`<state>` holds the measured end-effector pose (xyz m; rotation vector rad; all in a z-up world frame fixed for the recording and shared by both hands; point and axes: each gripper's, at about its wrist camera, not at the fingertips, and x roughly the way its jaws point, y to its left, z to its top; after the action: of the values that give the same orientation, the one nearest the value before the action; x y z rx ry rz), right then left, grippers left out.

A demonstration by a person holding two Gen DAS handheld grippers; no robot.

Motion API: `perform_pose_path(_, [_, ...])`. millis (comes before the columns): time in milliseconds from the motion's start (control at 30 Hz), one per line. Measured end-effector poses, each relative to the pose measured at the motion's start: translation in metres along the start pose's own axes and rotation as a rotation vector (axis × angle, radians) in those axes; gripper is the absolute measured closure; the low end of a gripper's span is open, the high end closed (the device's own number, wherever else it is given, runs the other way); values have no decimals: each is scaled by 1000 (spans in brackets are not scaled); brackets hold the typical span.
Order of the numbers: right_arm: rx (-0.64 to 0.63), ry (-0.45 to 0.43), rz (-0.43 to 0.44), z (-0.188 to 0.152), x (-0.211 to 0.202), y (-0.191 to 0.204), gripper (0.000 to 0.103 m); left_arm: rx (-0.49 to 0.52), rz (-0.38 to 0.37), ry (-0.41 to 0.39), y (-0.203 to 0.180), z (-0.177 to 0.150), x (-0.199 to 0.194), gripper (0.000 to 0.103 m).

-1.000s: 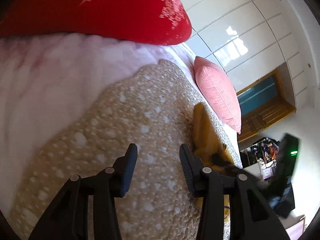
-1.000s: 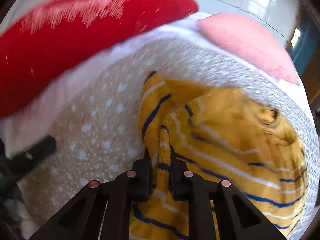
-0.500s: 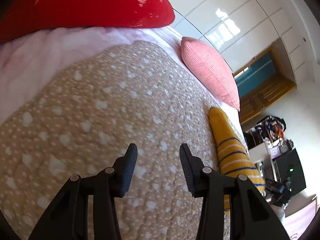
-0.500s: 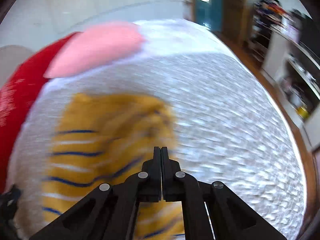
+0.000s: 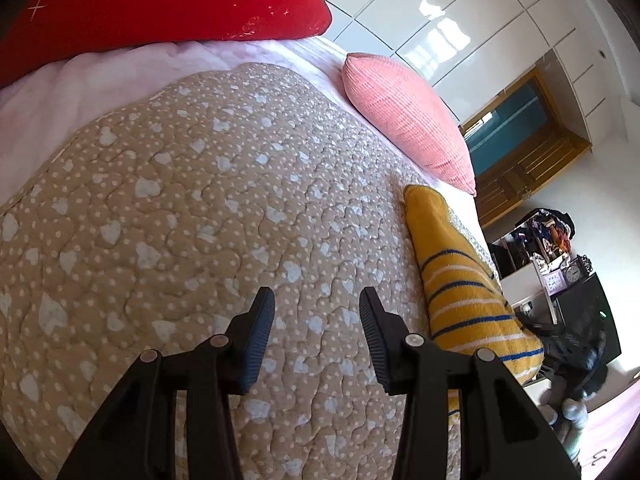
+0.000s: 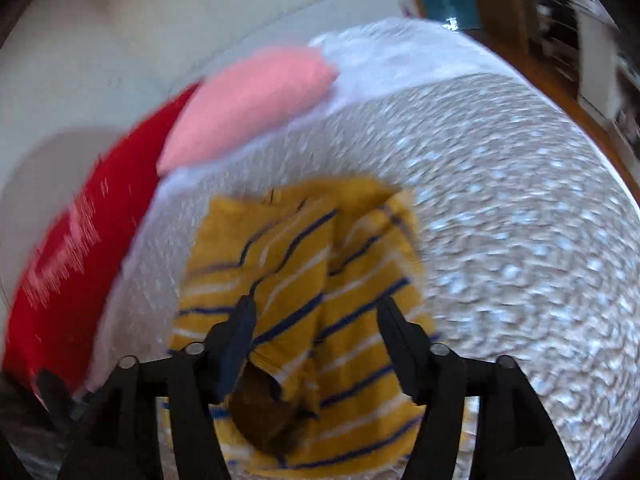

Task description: Fold small clothes

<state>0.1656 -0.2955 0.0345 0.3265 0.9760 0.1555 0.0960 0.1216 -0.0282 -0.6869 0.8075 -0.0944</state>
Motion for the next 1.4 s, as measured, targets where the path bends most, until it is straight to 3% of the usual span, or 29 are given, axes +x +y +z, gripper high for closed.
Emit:
perform_pose_path(67, [-17,94,13,-5,27,9,53,-3,-3,9,1,-2,1,61])
perform_pose_path(133, [-15,92,35,-7,31,18,83,-4,-2,12,1,-3,1,61])
perform_pose_path(167, [-23,74,49,-7,26,21,89,-5,-4,15,1,-3,1,61])
perform_pose_path(233, [-51,17,23,-4,7,25,90,-6,-11,20,1,-3,2,61])
perform_pose_path(333, [-81,-85,-75,4,-29,20,91,1,-17,27,-3,-5,3,61])
perform_pose_path(433, [-56,-122,-166,11,-43,-3,92,5,-17,36,-5,-7,5,60])
perform_pose_path(600, [-95,-31,-323,-7,-12,-24,91,28,-1,54,-12,-13,12,60])
perform_pose_path(667, [-99,28,-300,-15,6,-25,89,47,7,61,-18,-17,15,60])
perform_pose_path(767, [-122,31,-320,-16,8,-20,85,75,15,69,-25,-20,19,60])
perform_pose_path(833, [-120,21,-334,-10,-2,-17,73,93,17,72,-31,-22,20,60])
perform_pose_path(967, [-85,-125,-303,1,-45,-8,64,106,13,76,-35,-24,20,59])
perform_pose_path(1067, [-87,-180,-210,12,-55,15,64,109,20,73,-36,-23,20,58])
perform_pose_path(1200, [-163,-79,-60,11,-22,55,64,100,24,75,-33,-21,21,58])
perform_pose_path(1400, [-156,118,7,-3,63,63,64,96,27,84,-30,-22,20,57])
